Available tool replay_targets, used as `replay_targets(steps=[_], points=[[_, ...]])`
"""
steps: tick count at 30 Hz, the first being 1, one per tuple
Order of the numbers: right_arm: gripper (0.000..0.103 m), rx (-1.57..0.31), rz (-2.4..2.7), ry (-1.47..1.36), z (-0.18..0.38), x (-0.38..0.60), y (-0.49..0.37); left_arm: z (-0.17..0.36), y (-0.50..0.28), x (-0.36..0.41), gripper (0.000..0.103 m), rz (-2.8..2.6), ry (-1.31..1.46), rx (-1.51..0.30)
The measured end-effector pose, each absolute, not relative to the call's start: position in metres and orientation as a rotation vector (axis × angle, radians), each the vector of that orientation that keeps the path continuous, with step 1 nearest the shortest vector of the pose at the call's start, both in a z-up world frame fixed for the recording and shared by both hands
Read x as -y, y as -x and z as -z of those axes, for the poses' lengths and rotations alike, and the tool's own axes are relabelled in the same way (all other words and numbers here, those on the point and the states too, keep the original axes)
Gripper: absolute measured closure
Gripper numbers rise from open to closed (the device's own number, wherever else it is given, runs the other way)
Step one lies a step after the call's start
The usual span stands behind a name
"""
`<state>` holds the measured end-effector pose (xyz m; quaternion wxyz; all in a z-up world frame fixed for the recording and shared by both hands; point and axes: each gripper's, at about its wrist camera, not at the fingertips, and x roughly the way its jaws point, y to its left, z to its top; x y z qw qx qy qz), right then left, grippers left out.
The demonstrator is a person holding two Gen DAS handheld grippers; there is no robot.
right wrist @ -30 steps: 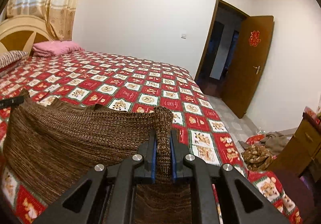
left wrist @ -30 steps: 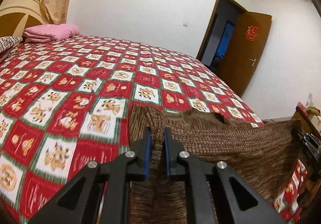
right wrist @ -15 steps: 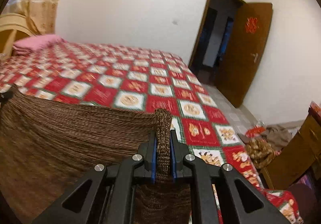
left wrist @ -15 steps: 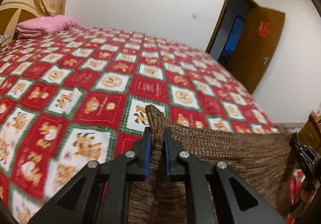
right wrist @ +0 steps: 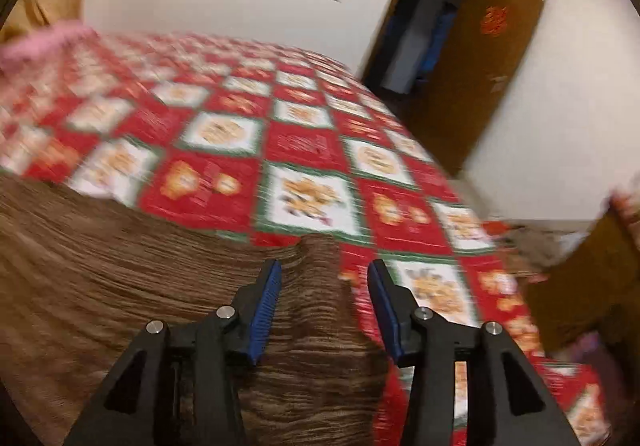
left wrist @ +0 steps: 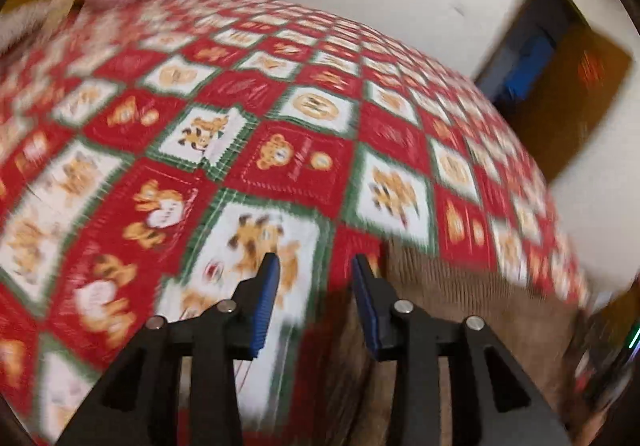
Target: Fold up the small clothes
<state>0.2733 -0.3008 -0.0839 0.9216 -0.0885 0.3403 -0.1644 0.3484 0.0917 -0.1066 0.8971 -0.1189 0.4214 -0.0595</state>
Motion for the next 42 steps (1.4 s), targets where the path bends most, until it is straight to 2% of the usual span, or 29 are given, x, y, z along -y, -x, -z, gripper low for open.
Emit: replay_targets(steps=[2,4,5,8,14,15,16,17,18,21,23,26,28,29,30,32,33,34,40,41,42], points=[[0.056,-0.590,0.371,0.097,0.060,0.310,-0.251,0.101,-0.322,-0.076,0.063,0.155,0.127,-0.855],[0.056,-0.487,0.436,0.050,0.035,0.308,-0.221,0.101,-0.294,-0.061,0.052,0.197,0.066,-0.841],[0.056,-0.465,0.426,0.030,0.024,0.302,-0.202,0.104,-0.281,-0.054,0.051,0.221,0.051,-0.841],[0.056,-0.575,0.216,0.004,0.028,0.280,-0.171,0.114,-0.249,-0.040,0.050,0.235,0.019,-0.847],[0.056,-0.714,0.133,0.072,0.077,0.241,-0.110,0.129,-0.219,-0.046,0.050,0.218,0.049,-0.825],[0.056,-0.754,0.106,0.042,0.089,0.242,-0.105,0.129,-0.215,-0.048,0.054,0.220,0.045,-0.831],[0.056,-0.794,0.086,0.018,0.100,0.244,-0.103,0.129,-0.209,-0.049,0.064,0.222,0.026,-0.828],[0.056,-0.821,0.082,0.013,0.109,0.247,-0.104,0.130,-0.205,-0.048,0.070,0.223,0.010,-0.824],[0.056,-0.790,0.075,0.022,0.111,0.249,-0.102,0.131,-0.202,-0.050,0.075,0.227,0.007,-0.820],[0.056,-0.802,0.114,0.014,0.099,0.252,-0.098,0.132,-0.194,-0.068,0.082,0.259,0.101,-0.840],[0.056,-0.749,0.152,-0.027,0.086,0.256,-0.084,0.131,-0.191,-0.073,0.082,0.269,0.137,-0.846],[0.055,-0.696,0.194,-0.073,0.076,0.267,-0.064,0.134,-0.192,-0.069,0.076,0.245,0.109,-0.844],[0.055,-0.684,0.248,-0.104,0.075,0.278,-0.054,0.136,-0.195,-0.068,0.062,0.258,0.138,-0.849],[0.055,-0.688,0.254,-0.131,0.077,0.282,-0.051,0.137,-0.197,-0.067,0.062,0.261,0.154,-0.847],[0.055,-0.695,0.255,-0.178,0.078,0.288,-0.048,0.137,-0.198,-0.065,0.063,0.254,0.149,-0.843],[0.055,-0.688,0.244,-0.233,0.075,0.295,-0.046,0.138,-0.194,-0.060,0.077,0.246,0.107,-0.823],[0.055,-0.675,0.244,-0.224,0.069,0.296,-0.050,0.138,-0.192,-0.061,0.088,0.258,0.111,-0.816],[0.055,-0.665,0.249,-0.197,0.064,0.296,-0.055,0.137,-0.191,-0.064,0.091,0.269,0.134,-0.817],[0.058,-0.612,0.219,-0.090,0.030,0.306,-0.136,0.136,-0.181,-0.068,0.094,0.279,0.163,-0.811],[0.065,-0.617,0.218,-0.087,0.030,0.310,-0.156,0.136,-0.180,-0.068,0.094,0.272,0.156,-0.809],[0.068,-0.627,0.227,-0.080,0.033,0.312,-0.173,0.135,-0.180,-0.069,0.094,0.267,0.153,-0.808]])
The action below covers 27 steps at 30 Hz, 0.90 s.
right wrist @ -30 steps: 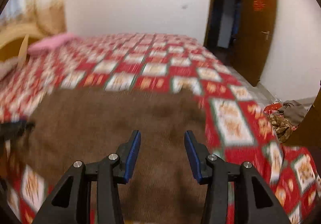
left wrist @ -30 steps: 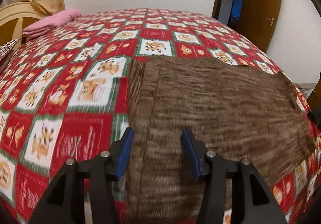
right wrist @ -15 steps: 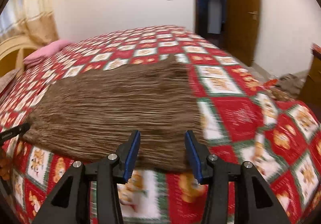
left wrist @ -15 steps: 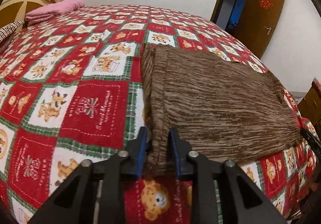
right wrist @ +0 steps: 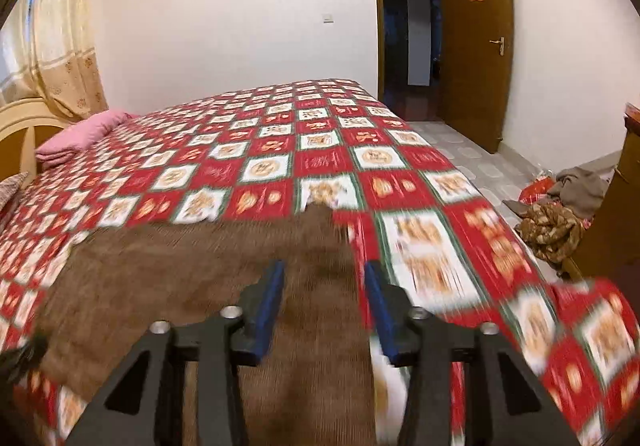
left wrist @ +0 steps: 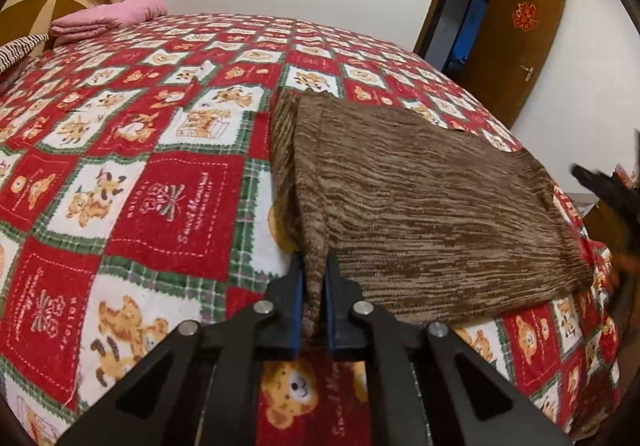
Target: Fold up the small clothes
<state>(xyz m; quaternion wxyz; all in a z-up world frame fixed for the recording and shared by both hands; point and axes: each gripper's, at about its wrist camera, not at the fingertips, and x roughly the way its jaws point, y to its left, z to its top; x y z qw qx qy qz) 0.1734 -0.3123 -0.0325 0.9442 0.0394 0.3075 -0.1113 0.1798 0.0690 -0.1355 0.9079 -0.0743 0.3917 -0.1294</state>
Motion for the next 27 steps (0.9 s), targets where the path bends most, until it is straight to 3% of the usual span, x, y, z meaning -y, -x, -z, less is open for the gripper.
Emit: replay_targets(steps=[5,9,13,18,20,22,23,27], points=[[0.067,-0.893,0.254,-0.038,0.102,0.332,-0.256,0.139,-0.184,-0.080,0.092,0.269,0.185,-0.814],[0.063,-0.875,0.234,-0.142,0.089,0.356,-0.252,0.136,-0.186,-0.084,0.091,0.286,0.207,-0.834],[0.061,-0.657,0.254,-0.169,0.047,0.348,-0.192,0.117,-0.173,-0.084,0.090,0.275,0.126,-0.779],[0.061,-0.725,0.152,-0.192,0.061,0.303,-0.135,0.105,-0.171,-0.075,0.088,0.270,0.051,-0.721],[0.061,-0.770,0.126,-0.152,0.080,0.281,-0.122,0.106,-0.172,-0.074,0.069,0.281,0.086,-0.732],[0.059,-0.826,0.130,-0.120,0.102,0.267,-0.118,0.114,-0.172,-0.075,0.024,0.274,0.086,-0.754],[0.058,-0.840,0.142,-0.094,0.112,0.261,-0.116,0.119,-0.172,-0.075,0.019,0.255,0.065,-0.769],[0.056,-0.822,0.209,0.043,0.100,0.238,-0.106,0.135,-0.164,-0.095,0.021,0.183,0.028,-0.806]])
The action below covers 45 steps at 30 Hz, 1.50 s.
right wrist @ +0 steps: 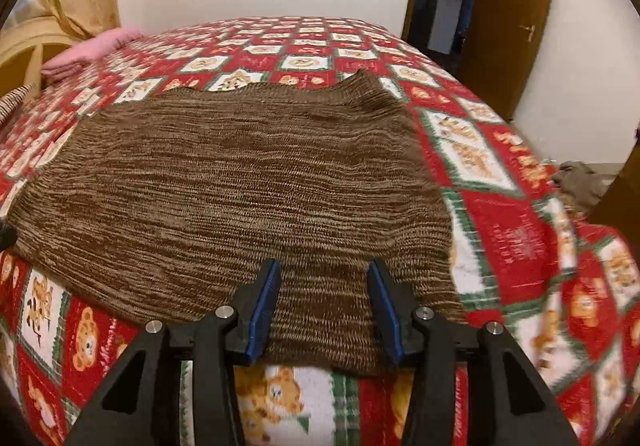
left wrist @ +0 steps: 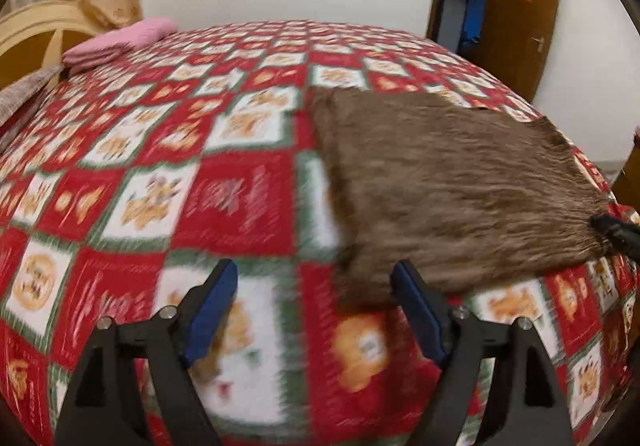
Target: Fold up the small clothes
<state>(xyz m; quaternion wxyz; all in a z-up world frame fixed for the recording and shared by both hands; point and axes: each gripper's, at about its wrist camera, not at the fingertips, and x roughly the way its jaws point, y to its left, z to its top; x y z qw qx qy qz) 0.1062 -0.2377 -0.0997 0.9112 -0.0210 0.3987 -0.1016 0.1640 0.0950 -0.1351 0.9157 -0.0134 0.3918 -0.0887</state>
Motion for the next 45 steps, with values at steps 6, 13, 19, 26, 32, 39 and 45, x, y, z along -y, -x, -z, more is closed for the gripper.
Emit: replay_targets(steps=[6,13,19,26,32,39,45], points=[[0.056,-0.637,0.048,0.040,0.060,0.194,-0.093,0.120,-0.172,-0.117,0.020,0.193,0.191,-0.778],[0.063,-0.656,-0.046,-0.037,0.066,0.148,-0.135,0.114,-0.216,-0.075,0.025,0.250,0.170,-0.766],[0.063,-0.726,-0.028,-0.097,0.094,0.125,-0.177,0.134,-0.225,-0.059,0.046,0.249,0.273,-0.798],[0.062,-0.770,-0.003,-0.071,0.116,0.121,-0.180,0.138,-0.226,-0.074,0.059,0.259,0.453,-0.792],[0.062,-0.757,-0.028,-0.129,0.116,0.130,-0.176,0.120,-0.231,-0.057,0.087,0.259,0.406,-0.752],[0.062,-0.729,-0.078,-0.241,0.111,0.145,-0.174,0.085,-0.216,0.002,0.089,0.403,0.230,-0.661],[0.041,-0.701,-0.092,-0.338,0.096,0.177,-0.165,0.104,-0.211,0.039,0.090,0.457,0.126,-0.701]])
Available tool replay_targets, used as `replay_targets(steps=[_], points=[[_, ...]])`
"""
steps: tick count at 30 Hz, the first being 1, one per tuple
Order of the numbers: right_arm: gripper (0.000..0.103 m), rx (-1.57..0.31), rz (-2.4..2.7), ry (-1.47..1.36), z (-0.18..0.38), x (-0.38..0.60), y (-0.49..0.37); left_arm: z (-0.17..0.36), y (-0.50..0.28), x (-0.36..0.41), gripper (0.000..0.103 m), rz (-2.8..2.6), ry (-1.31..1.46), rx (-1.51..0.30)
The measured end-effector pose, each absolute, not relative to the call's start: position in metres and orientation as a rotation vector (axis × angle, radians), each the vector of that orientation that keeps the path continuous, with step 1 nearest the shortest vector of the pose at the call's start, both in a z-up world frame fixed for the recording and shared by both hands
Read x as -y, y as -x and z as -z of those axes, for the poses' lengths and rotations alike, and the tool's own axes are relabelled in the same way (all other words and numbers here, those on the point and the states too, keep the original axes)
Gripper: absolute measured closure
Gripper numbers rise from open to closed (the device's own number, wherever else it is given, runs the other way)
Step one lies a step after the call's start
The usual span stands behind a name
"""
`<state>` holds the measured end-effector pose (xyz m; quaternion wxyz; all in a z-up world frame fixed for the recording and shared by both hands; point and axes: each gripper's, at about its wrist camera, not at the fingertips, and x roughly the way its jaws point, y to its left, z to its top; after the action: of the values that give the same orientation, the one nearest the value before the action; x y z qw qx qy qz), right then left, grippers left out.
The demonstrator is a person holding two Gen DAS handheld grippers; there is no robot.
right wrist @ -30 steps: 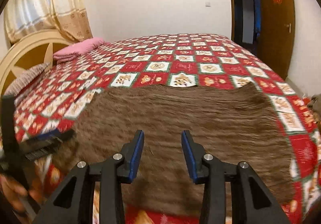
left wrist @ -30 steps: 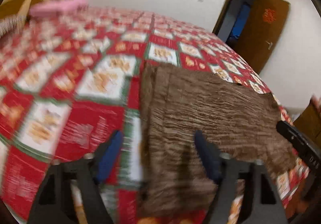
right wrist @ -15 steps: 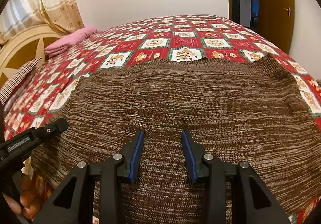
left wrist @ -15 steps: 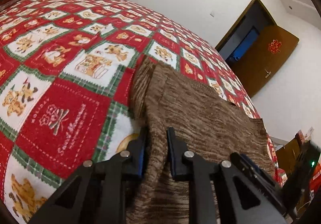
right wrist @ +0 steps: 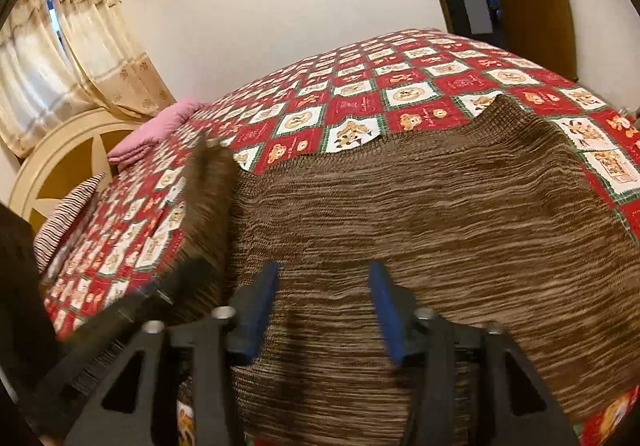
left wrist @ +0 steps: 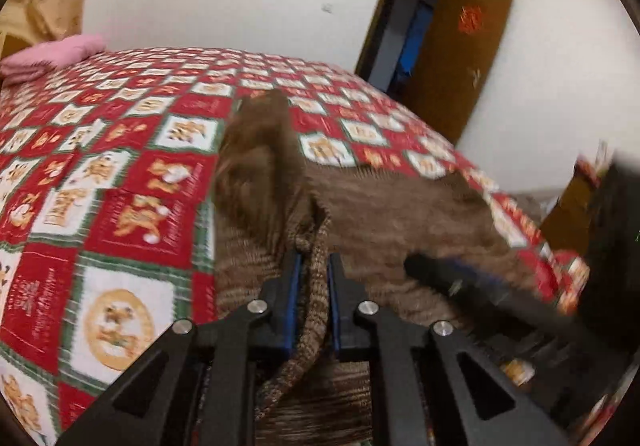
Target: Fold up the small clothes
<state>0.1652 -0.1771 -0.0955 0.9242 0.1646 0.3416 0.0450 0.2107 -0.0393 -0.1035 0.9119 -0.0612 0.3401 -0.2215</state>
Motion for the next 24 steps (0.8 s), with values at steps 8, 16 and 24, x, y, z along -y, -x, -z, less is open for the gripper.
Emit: replay_targets(steps=[8,16,24], points=[[0.041,-0.764,-0.379,-0.523,0.082,0.179,-0.217,0.111,-0.212,0.033,0.090,0.475,0.186,-0.710],[0.051,-0.863,-0.406,-0.505,0.114,0.137,-0.270,0.117,-0.216,0.030,0.088,0.483,0.229,-0.722],[0.073,-0.864,-0.371,-0.302,0.117,0.111,-0.277,0.117,-0.216,0.037,0.088,0.454,0.177,-0.732]])
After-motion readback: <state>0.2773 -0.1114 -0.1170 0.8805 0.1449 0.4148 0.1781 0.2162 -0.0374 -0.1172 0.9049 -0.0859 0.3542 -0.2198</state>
